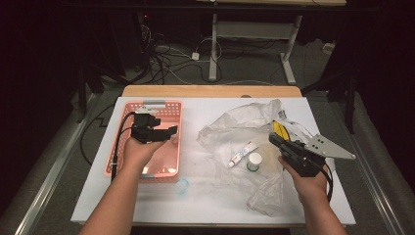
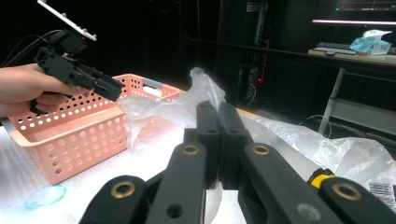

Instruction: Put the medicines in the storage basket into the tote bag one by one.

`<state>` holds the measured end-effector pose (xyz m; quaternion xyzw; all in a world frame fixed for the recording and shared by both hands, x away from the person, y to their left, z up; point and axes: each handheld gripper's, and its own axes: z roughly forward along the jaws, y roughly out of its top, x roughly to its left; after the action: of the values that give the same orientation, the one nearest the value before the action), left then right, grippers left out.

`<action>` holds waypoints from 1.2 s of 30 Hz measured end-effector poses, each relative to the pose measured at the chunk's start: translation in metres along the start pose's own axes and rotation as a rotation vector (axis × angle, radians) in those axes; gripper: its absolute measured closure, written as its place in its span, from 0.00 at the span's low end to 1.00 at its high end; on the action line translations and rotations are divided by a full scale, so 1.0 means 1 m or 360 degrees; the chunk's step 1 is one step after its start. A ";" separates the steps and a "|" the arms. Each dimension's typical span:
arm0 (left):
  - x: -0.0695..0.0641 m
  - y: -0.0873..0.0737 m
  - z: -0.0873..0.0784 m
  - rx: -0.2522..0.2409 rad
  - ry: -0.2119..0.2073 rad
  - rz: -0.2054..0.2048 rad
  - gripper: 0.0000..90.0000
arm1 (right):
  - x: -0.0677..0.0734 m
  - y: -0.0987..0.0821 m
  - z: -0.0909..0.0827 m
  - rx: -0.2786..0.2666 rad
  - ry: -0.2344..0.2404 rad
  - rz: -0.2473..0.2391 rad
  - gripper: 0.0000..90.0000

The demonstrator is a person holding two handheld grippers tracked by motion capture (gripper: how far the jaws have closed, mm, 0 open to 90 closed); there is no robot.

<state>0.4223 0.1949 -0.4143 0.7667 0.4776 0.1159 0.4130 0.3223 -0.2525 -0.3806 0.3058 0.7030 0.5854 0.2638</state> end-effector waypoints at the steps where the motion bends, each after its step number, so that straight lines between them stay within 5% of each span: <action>1: 0.000 0.000 0.002 0.0006 0.0002 0.0005 0.29 | 0.000 0.000 0.000 -0.0007 0.0000 -0.0019 1.00; 11: 0.002 0.005 0.021 0.0103 0.0030 0.0018 0.50 | -0.002 0.000 -0.001 -0.0007 -0.0006 -0.0010 1.00; 25: 0.013 0.002 0.036 0.0223 0.0014 -0.0035 0.54 | -0.001 0.000 0.000 -0.0003 0.0001 -0.0008 1.00; 36: 0.013 0.002 0.046 0.0314 0.0050 0.0019 0.56 | -0.001 -0.001 0.000 -0.0002 -0.0003 -0.0013 1.00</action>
<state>0.4561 0.1813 -0.4445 0.8047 0.4885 0.0828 0.3271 0.3228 -0.2538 -0.3811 0.3035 0.7036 0.5844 0.2670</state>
